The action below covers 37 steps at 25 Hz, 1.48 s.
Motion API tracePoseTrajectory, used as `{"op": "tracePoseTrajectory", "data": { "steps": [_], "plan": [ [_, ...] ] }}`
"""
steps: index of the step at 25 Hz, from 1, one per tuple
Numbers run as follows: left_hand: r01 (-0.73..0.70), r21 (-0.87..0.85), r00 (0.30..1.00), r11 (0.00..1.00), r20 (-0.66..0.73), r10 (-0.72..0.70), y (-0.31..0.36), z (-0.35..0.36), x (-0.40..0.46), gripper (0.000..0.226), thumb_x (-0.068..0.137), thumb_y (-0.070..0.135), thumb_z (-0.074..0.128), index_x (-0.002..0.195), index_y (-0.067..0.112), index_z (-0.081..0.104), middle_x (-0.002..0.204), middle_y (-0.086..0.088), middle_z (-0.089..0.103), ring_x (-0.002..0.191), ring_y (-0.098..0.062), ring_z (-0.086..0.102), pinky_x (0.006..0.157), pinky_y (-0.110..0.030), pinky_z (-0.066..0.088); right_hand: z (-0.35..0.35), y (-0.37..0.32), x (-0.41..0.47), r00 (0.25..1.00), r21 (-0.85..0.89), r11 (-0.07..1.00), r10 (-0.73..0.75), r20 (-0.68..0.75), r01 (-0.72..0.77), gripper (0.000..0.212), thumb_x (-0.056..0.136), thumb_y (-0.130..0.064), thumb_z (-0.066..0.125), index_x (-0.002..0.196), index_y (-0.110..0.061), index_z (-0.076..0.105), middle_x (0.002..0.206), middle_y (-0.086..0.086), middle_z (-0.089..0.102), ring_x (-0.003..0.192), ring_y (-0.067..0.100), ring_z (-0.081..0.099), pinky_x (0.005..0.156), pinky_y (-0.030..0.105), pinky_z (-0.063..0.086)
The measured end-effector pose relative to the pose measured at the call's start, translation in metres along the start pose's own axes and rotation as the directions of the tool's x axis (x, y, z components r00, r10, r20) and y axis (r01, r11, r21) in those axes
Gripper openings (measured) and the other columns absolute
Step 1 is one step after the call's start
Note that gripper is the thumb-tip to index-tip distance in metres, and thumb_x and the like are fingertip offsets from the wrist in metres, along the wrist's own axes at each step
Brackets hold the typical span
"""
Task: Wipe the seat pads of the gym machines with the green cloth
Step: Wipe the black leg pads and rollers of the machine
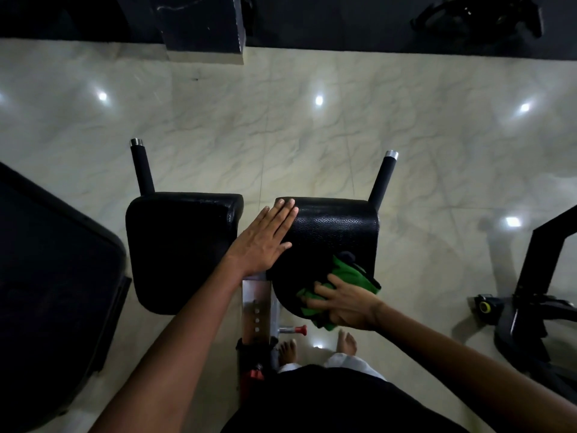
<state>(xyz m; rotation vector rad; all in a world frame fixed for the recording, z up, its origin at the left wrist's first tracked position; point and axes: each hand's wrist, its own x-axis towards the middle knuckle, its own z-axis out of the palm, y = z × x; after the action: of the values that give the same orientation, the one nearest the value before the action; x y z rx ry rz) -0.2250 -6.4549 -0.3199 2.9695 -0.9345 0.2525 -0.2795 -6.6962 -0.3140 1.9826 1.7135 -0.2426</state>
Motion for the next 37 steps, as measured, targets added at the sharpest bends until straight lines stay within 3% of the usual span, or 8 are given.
{"op": "tracePoseTrajectory", "data": {
  "steps": [6,10,16,19,23,27,30,37],
  "plan": [
    [-0.020,0.023,0.999,1.000,0.033,0.019,0.002,-0.002,-0.003,0.069,0.097,0.045,0.025,0.150,0.001,0.011,0.158,-0.017,0.010,0.146,-0.029,0.009,0.117,-0.041,0.011,0.018,0.009,-0.040,0.990,-0.020,0.991,-0.136,-0.041,0.136,0.015,0.070,-0.041,0.058,0.064,-0.035,0.071,0.113,-0.016,0.061,0.095,0.015,0.055,0.080,0.033,0.045],
    [-0.040,0.017,0.998,0.999,0.058,0.039,-0.001,-0.003,-0.002,0.075,0.096,0.050,0.027,0.150,0.002,0.009,0.158,-0.017,0.007,0.147,-0.028,0.004,0.118,-0.041,0.009,0.015,0.037,-0.034,0.934,-0.014,0.980,0.187,-0.304,-0.200,0.038,0.086,-0.026,0.034,0.095,-0.037,0.069,0.127,-0.003,0.057,0.103,0.026,0.056,0.082,0.041,0.047],
    [-0.070,0.026,0.995,0.997,0.078,0.068,0.004,-0.010,0.001,0.077,0.095,0.052,0.030,0.151,0.003,0.009,0.159,-0.016,0.007,0.147,-0.027,0.004,0.118,-0.042,0.007,0.064,-0.016,-0.066,0.921,0.045,0.981,0.194,-0.339,-0.190,0.034,0.081,-0.030,0.042,0.100,-0.042,0.068,0.129,-0.003,0.053,0.104,0.025,0.051,0.084,0.045,0.043],
    [-0.152,0.024,0.983,0.988,0.108,0.149,0.018,-0.011,0.018,0.073,0.096,0.048,0.031,0.150,0.003,0.014,0.159,-0.015,0.010,0.147,-0.027,0.008,0.118,-0.043,0.008,0.058,0.004,-0.075,0.855,0.151,0.936,0.353,-0.379,-0.319,0.046,0.063,-0.036,0.073,0.109,-0.037,0.065,0.134,0.005,0.042,0.106,0.029,0.045,0.078,0.046,0.049],
    [-0.170,0.021,0.977,0.985,0.130,0.166,0.043,-0.008,0.050,0.073,0.095,0.047,0.032,0.149,0.001,0.018,0.157,-0.017,0.017,0.145,-0.029,0.015,0.116,-0.046,0.011,0.032,0.044,-0.062,0.492,0.550,0.578,0.812,-0.314,-0.603,0.070,0.063,-0.031,0.076,0.127,-0.034,0.048,0.138,0.011,0.034,0.110,0.033,0.040,0.079,0.049,0.048],
    [-0.181,0.034,0.979,0.983,0.104,0.176,0.050,-0.007,0.063,0.074,0.094,0.049,0.033,0.148,0.000,0.024,0.155,-0.017,0.022,0.144,-0.028,0.018,0.116,-0.048,0.014,0.048,-0.014,-0.047,0.227,0.925,0.143,0.972,-0.064,-0.352,0.053,0.075,-0.037,0.055,0.126,-0.031,0.042,0.136,0.011,0.029,0.116,0.033,0.044,0.095,0.045,0.045],
    [-0.161,0.024,0.983,0.987,0.089,0.159,0.055,-0.007,0.067,0.075,0.094,0.053,0.032,0.147,0.000,0.026,0.155,-0.017,0.024,0.143,-0.028,0.021,0.116,-0.050,0.014,0.050,-0.030,-0.053,0.200,0.979,-0.180,0.960,0.196,-0.094,0.055,0.073,-0.039,0.051,0.125,-0.028,0.036,0.124,0.007,0.038,0.107,0.023,0.049,0.095,0.034,0.044],
    [-0.162,0.014,0.980,0.987,0.122,0.159,0.072,-0.002,0.096,0.077,0.097,0.059,0.018,0.145,-0.001,0.027,0.150,-0.021,0.033,0.138,-0.032,0.031,0.114,-0.051,0.017,0.035,0.084,-0.062,0.177,0.825,-0.467,0.884,0.433,0.317,0.035,0.063,-0.021,0.056,0.093,-0.038,0.054,0.088,-0.007,0.059,0.081,0.008,0.054,0.074,0.019,0.043]
  ]
}}
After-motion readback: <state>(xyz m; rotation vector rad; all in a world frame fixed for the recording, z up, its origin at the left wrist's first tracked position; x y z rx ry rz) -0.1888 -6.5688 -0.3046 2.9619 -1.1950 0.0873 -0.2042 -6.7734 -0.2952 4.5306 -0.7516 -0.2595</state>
